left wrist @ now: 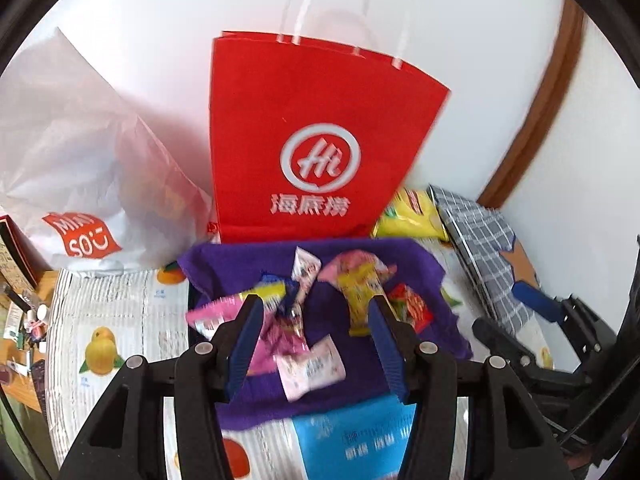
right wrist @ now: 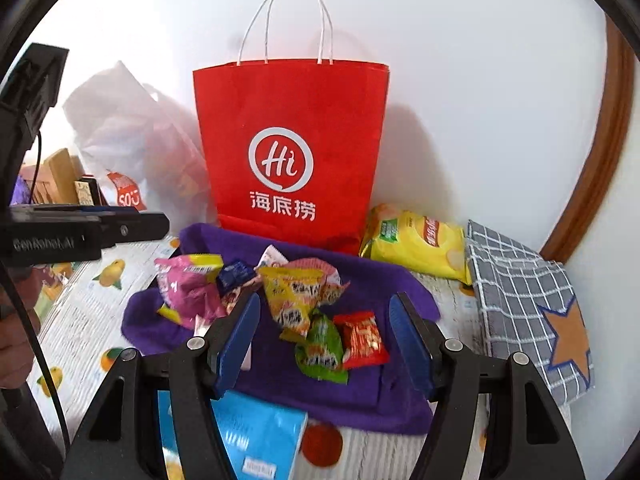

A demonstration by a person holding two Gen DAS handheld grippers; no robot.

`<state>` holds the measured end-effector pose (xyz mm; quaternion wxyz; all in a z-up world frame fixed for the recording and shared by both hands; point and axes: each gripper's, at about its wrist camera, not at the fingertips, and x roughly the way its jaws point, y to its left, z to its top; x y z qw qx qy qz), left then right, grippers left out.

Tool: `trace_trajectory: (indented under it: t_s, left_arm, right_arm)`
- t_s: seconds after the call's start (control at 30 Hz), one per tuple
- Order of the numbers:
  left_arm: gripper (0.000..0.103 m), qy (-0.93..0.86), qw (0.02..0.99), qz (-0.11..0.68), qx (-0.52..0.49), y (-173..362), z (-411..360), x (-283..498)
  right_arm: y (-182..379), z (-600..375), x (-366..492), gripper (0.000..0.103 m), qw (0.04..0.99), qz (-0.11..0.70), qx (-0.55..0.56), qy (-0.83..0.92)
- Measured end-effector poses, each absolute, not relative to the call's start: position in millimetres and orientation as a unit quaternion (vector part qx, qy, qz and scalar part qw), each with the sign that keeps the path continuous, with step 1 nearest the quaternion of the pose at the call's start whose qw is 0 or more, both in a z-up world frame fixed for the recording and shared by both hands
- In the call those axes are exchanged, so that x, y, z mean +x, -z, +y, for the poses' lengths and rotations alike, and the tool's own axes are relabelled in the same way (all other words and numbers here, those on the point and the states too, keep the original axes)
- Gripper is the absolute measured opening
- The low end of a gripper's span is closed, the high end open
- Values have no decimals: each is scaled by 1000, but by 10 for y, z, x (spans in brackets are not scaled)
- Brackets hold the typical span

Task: Organize snacks
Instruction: 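Move both tools back toward the loose pink packets beside the tissue pack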

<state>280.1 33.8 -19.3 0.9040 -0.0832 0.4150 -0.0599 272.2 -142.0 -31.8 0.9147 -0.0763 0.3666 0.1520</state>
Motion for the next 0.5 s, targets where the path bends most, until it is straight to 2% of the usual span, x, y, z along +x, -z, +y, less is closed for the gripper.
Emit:
trace_trajectory:
  t_s: [0.2, 0.5]
  left_arm:
    - [52, 44, 910, 403, -89, 202, 374, 2403]
    - [56, -1, 918, 387, -85, 341, 490, 1780]
  right_arm:
    - [408, -1596, 2370, 67, 918, 366, -24, -153]
    - [577, -1620, 1793, 67, 912, 374, -56, -158]
